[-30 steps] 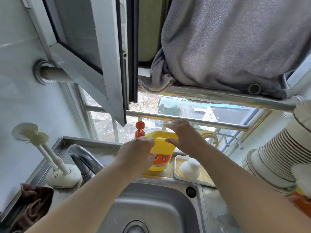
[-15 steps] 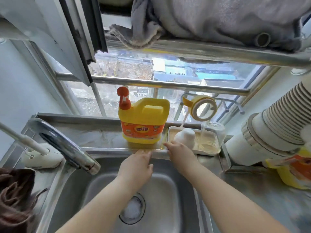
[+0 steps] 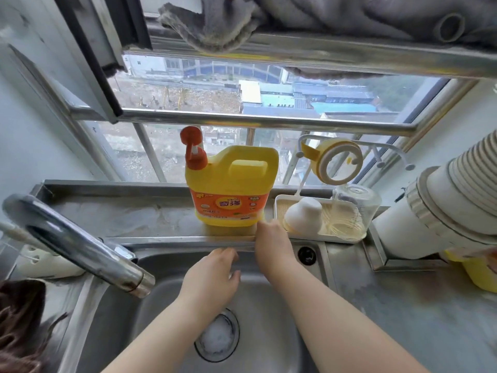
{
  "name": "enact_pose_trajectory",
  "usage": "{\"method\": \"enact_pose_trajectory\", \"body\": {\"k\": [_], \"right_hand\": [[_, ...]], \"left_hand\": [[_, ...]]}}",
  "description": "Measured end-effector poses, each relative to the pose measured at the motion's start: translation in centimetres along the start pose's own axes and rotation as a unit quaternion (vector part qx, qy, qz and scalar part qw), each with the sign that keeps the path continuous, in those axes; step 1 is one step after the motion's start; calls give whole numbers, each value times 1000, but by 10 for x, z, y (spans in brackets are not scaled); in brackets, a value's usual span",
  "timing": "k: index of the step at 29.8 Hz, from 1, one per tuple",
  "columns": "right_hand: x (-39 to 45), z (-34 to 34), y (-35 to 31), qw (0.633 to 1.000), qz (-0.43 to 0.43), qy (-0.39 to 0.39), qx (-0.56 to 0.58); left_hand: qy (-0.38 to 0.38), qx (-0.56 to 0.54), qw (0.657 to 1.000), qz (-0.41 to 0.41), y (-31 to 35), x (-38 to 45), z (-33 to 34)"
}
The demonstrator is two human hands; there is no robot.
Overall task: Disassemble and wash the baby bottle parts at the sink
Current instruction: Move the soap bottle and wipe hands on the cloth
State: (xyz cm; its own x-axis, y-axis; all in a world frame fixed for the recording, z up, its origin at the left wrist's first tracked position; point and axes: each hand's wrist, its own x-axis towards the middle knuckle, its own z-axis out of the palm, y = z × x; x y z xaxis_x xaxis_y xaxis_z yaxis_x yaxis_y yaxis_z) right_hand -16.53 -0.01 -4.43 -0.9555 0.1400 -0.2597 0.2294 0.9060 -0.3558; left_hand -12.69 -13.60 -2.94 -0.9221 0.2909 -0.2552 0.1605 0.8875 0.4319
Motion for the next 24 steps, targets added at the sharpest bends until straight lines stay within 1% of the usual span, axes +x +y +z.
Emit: {"method": "enact_pose_trajectory", "body": {"k": [3,8,10,12,14,17,19,24], "right_hand": [[-6,-7,-1,999,-19,41,30],[-23,-22,11,993,-49,108,3],[-28,-26,17,992,-42,122,6],[-29,-31,22,990,-17,134,34],[-23,-32,26,992,4,118,54],[-12,-30,29,996,7,68,54],[-6,-27,31,997,17,48,61],[-4,-27,30,999,15,20,-28]], "left_hand": [[2,-3,1000,6,0,-1,-1],[7,-8,1000,27,7,-3,-6],[7,-12,999,33,10,-4,-6],[3,-18,999,36,13,-3,-6],[0,-23,999,37,15,-3,-6],[2,-21,999,44,14,-4,-4],[4,-24,999,41,12,-5,-2],[-1,-42,999,28,4,-8,1]]}}
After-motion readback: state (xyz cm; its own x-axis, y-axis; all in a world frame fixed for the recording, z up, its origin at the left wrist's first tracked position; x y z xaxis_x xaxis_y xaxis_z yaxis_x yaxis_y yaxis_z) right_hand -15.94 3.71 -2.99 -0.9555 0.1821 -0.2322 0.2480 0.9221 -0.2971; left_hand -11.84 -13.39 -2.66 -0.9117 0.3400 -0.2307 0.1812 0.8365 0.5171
